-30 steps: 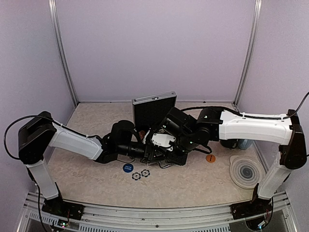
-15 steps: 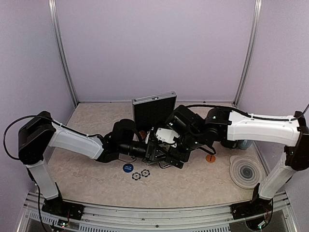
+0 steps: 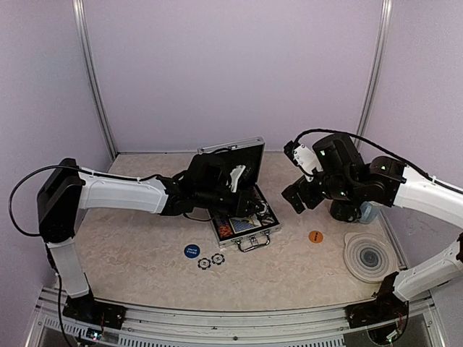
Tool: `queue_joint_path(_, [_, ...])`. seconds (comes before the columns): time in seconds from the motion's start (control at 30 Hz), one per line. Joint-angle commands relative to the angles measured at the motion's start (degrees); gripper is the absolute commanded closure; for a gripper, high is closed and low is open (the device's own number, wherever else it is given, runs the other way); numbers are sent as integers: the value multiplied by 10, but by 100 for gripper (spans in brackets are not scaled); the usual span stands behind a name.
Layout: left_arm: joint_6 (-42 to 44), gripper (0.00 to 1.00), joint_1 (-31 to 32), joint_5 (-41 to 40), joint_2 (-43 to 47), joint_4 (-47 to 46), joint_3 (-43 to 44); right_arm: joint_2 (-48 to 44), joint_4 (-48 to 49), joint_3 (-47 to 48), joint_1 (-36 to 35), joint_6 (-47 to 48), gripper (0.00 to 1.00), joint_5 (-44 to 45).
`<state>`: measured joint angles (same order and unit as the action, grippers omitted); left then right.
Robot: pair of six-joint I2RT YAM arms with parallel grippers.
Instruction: Pack up texas hold em set
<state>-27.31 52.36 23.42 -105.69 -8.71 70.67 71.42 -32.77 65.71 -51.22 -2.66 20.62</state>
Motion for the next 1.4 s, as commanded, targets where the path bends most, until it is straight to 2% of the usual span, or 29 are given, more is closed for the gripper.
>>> queue_joint_path(0.0, [97, 100, -1, -51, -55, 76, 43, -17, 13, -26, 2, -34, 1, 4])
queue_joint_path(0.2, [159, 100, 2, -53, -107, 115, 88, -24, 11, -40, 2, -41, 1, -1])
queue_joint_path(0.33, [166, 100, 4, -82, -122, 124, 102, -27, 15, -46, 3, -39, 1, -1])
queue_joint_path(0.77, [187, 100, 9, -146, -93, 145, 72, 2, 23, -36, 3, -34, 1, -21])
queue_joint_path(0.87, [181, 100, 10, -151, -107, 154, 83, 9, 27, -32, 3, -31, 1, -21])
queue_joint_path(0.93, [170, 93, 10, -149, -116, 155, 88, 14, 26, -28, 3, -31, 1, -26])
queue_joint_path(1.37, [132, 89, 15, -123, -132, 120, 65, 86, 62, -32, 3, -24, 1, -76])
